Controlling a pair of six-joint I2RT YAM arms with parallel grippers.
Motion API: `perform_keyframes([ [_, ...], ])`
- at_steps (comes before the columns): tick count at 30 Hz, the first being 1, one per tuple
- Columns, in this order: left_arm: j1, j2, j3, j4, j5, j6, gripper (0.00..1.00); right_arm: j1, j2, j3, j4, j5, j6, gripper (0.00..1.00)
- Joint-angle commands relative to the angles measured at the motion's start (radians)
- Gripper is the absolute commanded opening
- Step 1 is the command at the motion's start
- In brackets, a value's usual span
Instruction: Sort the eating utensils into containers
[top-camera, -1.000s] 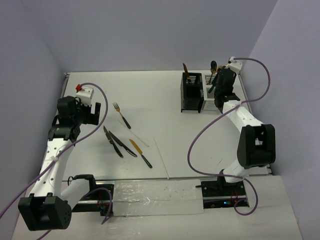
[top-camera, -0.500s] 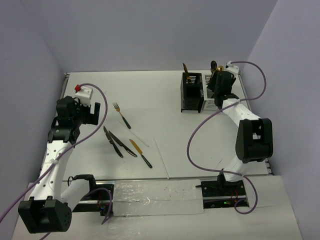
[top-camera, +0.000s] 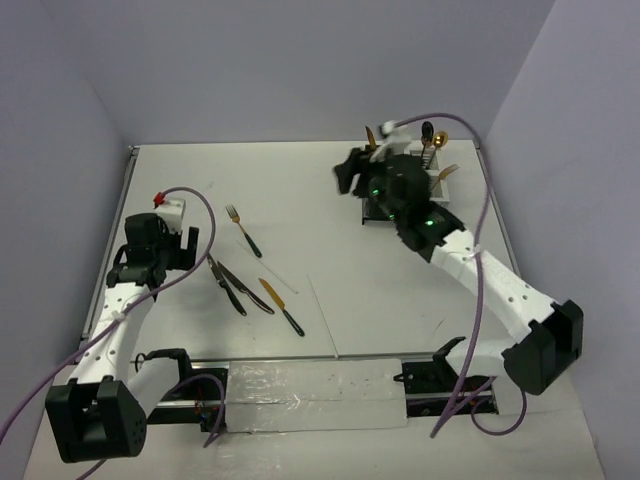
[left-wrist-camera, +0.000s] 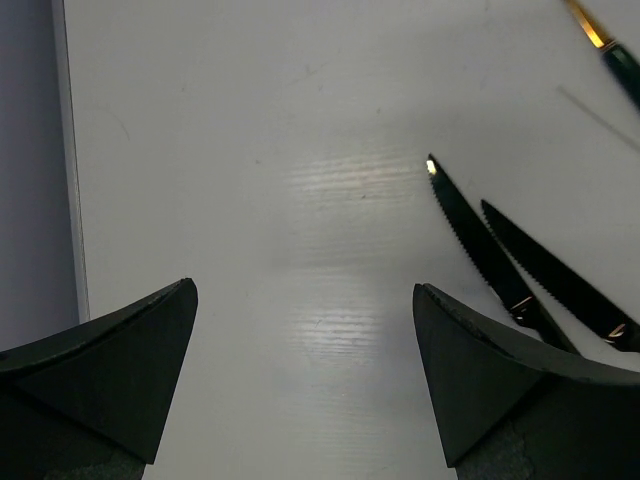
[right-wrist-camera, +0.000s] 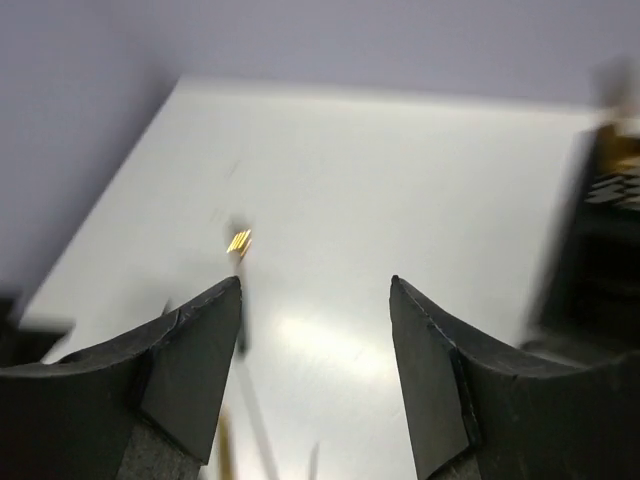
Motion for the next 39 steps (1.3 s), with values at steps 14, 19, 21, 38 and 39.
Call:
perform_keyframes([
  [14,0.075,-0.029,-0.130,0.066,0.014,0.024,0.99,0.613,0.470,0.136,-0.586,0.023,0.130,0.64],
  [19,0.075,-0.034,-0.122,0.064,0.011,0.019,0.99,0.636,0.587,0.170,-0.591,-0.019,0.130,0.64],
  [21,0.075,-0.035,-0.128,0.066,0.011,0.021,0.99,0.643,0.625,0.189,-0.583,-0.022,0.127,0.64],
  [38,0.077,-0.054,-0.144,0.084,-0.015,0.022,0.98,0.656,0.726,0.206,-0.641,0.023,0.146,0.04],
  [39,0.079,-0.051,-0.141,0.082,-0.015,0.022,0.99,0.657,0.722,0.206,-0.638,0.024,0.146,0.01],
])
